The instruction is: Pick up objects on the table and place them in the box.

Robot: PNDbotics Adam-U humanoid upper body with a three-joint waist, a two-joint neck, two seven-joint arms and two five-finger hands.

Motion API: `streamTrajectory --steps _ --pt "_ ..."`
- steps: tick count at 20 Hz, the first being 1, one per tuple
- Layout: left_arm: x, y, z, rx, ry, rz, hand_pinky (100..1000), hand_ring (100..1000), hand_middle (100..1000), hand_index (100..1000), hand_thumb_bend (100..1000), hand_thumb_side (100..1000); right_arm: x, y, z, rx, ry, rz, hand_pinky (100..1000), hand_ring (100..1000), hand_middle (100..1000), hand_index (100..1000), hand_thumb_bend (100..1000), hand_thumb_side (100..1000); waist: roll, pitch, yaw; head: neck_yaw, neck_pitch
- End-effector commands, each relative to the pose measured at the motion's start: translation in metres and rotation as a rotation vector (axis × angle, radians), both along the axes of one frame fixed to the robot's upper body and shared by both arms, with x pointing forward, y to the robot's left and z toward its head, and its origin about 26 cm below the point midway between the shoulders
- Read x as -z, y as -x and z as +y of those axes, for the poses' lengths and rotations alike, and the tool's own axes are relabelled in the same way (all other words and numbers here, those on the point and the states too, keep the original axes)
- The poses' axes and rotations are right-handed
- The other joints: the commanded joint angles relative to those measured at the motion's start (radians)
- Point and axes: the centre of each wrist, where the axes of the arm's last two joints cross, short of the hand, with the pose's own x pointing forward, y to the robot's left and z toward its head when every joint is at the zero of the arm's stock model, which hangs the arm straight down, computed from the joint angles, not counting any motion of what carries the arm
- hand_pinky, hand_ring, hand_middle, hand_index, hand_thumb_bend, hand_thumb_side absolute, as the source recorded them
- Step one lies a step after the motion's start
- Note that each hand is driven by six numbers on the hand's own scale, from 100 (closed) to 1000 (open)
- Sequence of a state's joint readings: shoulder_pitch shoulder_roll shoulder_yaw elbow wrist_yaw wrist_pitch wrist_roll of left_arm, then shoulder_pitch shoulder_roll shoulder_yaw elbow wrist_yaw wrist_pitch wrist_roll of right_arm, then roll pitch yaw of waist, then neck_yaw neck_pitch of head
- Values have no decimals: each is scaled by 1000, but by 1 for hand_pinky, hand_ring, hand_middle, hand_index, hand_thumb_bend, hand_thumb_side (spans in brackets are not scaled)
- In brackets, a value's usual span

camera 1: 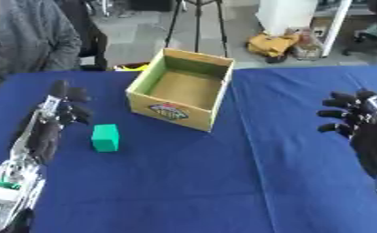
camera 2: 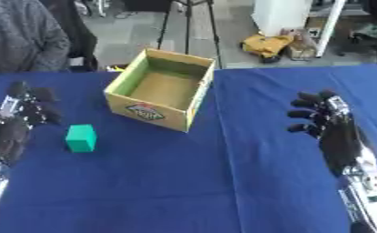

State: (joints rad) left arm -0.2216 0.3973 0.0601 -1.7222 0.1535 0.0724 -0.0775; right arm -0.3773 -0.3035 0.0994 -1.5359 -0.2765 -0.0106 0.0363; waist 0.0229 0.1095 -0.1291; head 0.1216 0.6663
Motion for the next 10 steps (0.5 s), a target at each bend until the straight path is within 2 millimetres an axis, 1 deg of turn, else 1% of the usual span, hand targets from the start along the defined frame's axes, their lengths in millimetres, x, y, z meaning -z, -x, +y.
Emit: streamTrajectory --steps 1,3,4,6,7,8,10 --pt "-27 -3 14 12 -163 -16 612 624 694 794 465 622 -9 0 -2 -5 11 -28 563 720 720 834 100 1000 2 -16 -2 5 -5" --pt "-29 -8 18 27 -255 40 633 649 710 800 381 518 -9 0 -3 -5 16 -26 563 720 720 834 100 1000 6 -18 -4 6 -3" --pt "-29 -11 20 34 -302 76 640 656 713 801 369 484 -8 0 -3 -6 18 -26 563 720 720 834 100 1000 7 -19 -6 6 -3" --pt "-28 -17 23 46 -391 147 654 673 717 804 404 449 -8 0 -3 -10 23 -24 563 720 721 834 100 1000 11 -21 -9 9 -2" --pt "-28 -21 25 51 -435 178 657 676 718 805 412 447 -8 0 -2 -12 25 -24 563 720 721 834 100 1000 12 -21 -11 11 -2" --pt "-29 -23 27 59 -482 205 666 688 723 808 441 442 -8 0 -2 -14 27 -23 563 720 721 834 100 1000 12 -22 -13 12 -2" --pt "-31 -30 31 66 -576 260 680 708 728 812 458 423 -8 0 -2 -19 30 -22 563 721 721 834 100 1000 14 -23 -17 18 -2"
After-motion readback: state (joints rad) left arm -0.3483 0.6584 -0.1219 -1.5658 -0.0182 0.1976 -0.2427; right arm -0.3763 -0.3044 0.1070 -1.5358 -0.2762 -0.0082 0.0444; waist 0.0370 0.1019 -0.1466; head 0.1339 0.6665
